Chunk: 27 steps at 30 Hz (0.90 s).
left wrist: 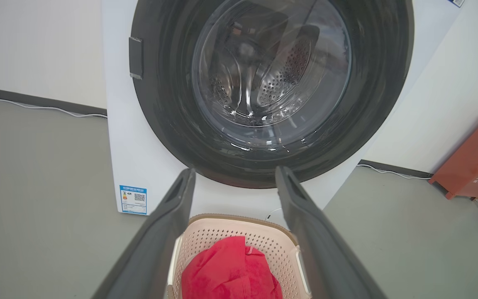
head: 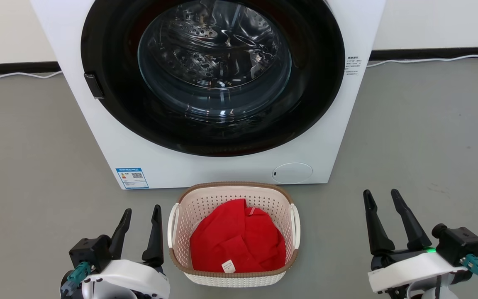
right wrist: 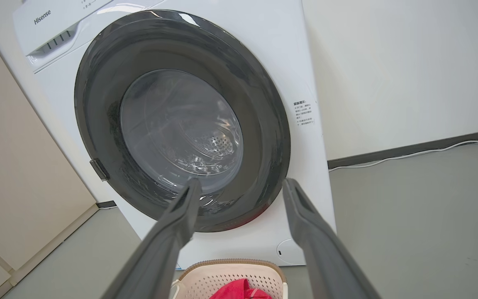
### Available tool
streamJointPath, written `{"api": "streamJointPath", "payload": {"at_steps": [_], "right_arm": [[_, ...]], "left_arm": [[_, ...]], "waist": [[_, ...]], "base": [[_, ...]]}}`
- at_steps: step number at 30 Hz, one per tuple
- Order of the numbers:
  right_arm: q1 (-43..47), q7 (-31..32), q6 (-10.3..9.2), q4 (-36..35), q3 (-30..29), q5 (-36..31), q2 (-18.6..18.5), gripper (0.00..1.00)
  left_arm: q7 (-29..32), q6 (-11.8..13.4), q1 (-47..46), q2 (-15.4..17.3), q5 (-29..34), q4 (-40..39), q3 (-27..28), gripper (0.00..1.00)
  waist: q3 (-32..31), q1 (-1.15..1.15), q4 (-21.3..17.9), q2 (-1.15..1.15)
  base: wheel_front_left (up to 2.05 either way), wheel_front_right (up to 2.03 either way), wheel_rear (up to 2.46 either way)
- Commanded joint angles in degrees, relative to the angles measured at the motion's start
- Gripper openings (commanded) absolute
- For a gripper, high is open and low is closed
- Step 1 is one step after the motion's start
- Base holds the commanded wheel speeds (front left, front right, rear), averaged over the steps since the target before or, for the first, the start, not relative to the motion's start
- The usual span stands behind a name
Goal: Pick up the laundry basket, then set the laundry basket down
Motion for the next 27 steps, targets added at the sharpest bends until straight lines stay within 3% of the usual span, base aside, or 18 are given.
{"api": "streamJointPath", "payload": {"at_steps": [1, 12, 27], "right_arm": [[-2.3, -0.6, 0.42, -1.3, 0.9, -0.9, -0.1, 1.00], [-3.2, -0.6, 0.42, -0.8, 0.1, -1.0, 0.2, 1.00], [-6.9, -0.6, 0.42, -0.9, -0.5, -0.4, 1.1, 1.00]], "left_arm": [[-0.6, 0.4, -3.2, 0.6, 1.0, -1.2, 1.8, 1.00], [-0.6, 0.6, -3.9, 0.6, 1.2, -1.4, 2.3, 1.00], [-0.6, -0.2, -7.6, 0.6, 2.5, -1.2, 3.9, 1.00]], "waist": [[0.1, 0.00, 0.0, 0.00], [2.4, 0.00, -0.4, 0.00], [11.8, 0.00, -1.7, 0.00]], "base": [[0.00, 0.00, 0.00], [0.00, 0.00, 0.00], [0.00, 0.00, 0.00]]}}
